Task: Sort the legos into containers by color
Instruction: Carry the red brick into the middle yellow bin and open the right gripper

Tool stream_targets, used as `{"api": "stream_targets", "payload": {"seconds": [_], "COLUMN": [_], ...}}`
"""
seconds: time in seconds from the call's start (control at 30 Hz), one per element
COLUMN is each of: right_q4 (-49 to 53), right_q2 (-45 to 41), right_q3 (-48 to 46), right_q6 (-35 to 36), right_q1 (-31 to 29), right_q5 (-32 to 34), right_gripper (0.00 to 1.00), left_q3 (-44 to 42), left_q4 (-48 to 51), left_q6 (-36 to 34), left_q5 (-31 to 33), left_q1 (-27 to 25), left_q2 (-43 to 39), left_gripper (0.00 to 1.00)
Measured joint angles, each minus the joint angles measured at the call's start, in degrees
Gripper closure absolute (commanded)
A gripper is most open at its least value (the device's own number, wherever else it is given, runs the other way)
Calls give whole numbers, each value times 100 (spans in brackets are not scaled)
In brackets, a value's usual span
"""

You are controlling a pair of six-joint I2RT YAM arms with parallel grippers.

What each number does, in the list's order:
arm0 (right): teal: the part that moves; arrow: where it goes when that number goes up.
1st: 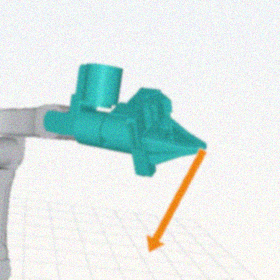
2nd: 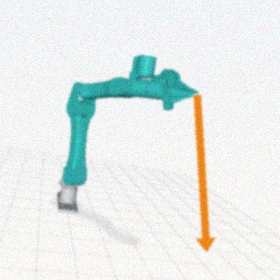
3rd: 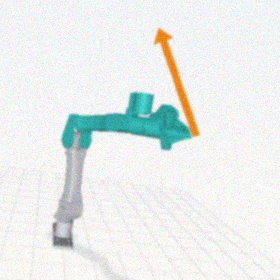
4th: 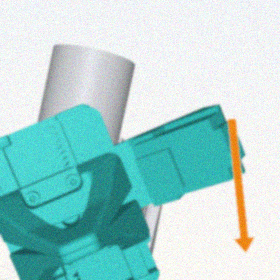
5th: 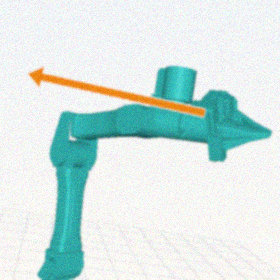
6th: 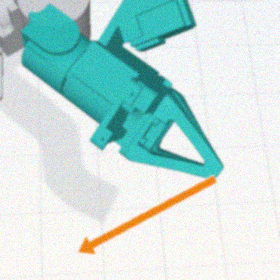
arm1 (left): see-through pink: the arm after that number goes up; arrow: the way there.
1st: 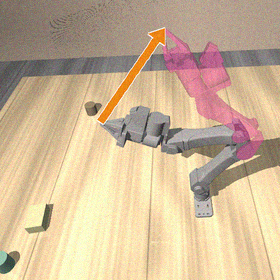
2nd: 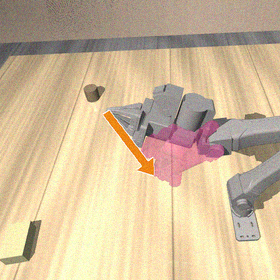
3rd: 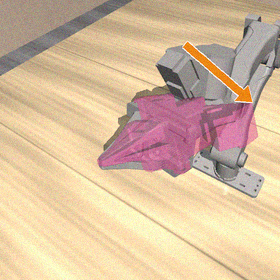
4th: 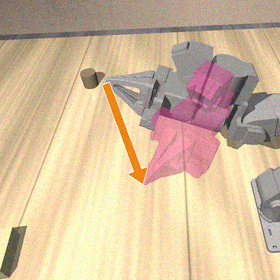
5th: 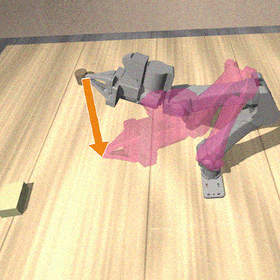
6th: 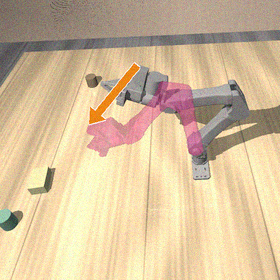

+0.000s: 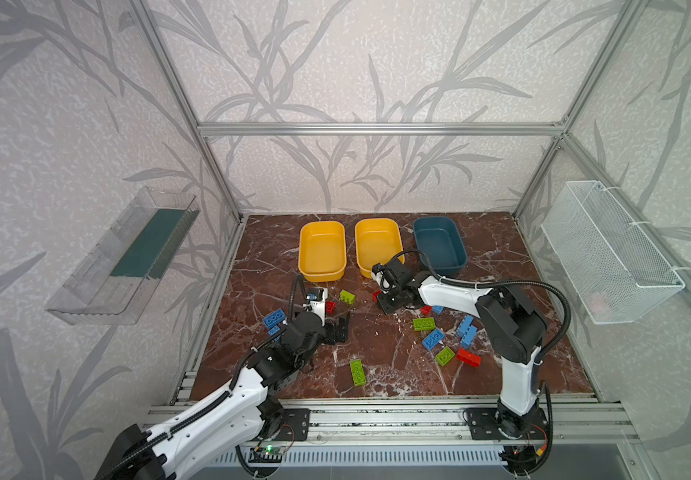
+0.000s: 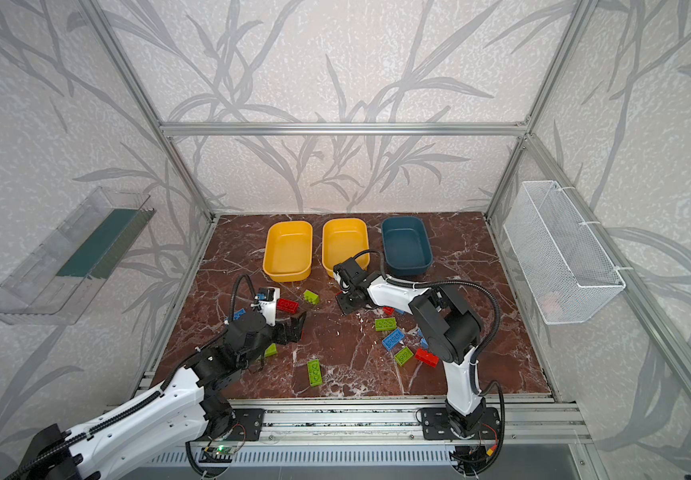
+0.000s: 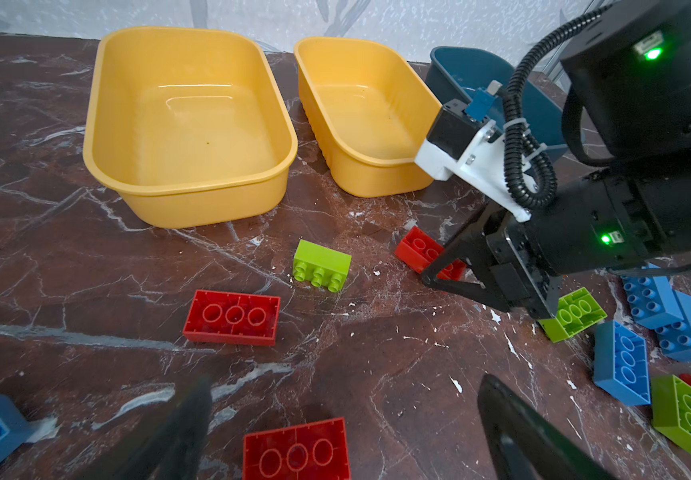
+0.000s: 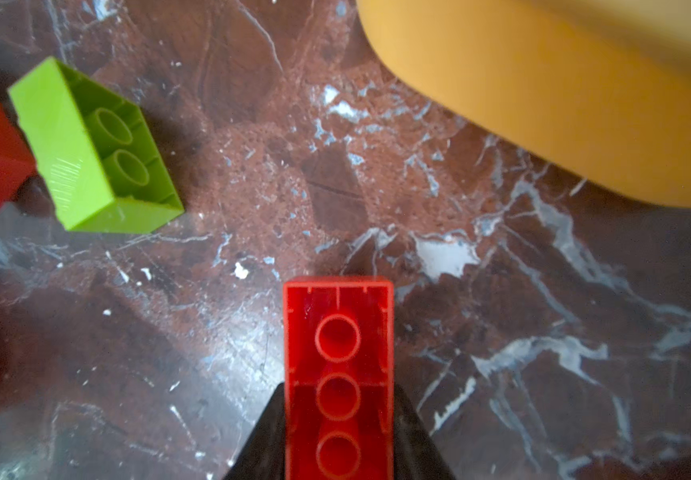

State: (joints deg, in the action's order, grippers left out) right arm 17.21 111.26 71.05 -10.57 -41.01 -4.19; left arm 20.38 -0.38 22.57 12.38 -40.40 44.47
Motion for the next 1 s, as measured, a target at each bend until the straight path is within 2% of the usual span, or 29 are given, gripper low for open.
{"api": "stream_targets", "payload": {"seconds": [0.27,0.4,0.5,0.87,1.0], "right_q4": [413,636,848,1888,2374], "right_q2": [-1176,-1180,-710,2179,3062], "right_q3": [-48,498,1388,4922,6033], "right_q6": [-15,98,175,192,133], "right_q1": [-52,-22,87,627,822], "right_q5": [74,190,267,538,507], "right_gripper": [76,76,78,79,75], "left_q3": [35,317,588,1563,1764], "left_q4": [131,190,153,-129,-184], "left_q6": [17,50,133,122,50], "left_q5": [-7,-52,-74,-170,-192], "left_q1": [0,-4,-4,-4,-4], "left_q2": [70,468,839,2341,2649], "left_gripper": [1,1,1,1,1]}}
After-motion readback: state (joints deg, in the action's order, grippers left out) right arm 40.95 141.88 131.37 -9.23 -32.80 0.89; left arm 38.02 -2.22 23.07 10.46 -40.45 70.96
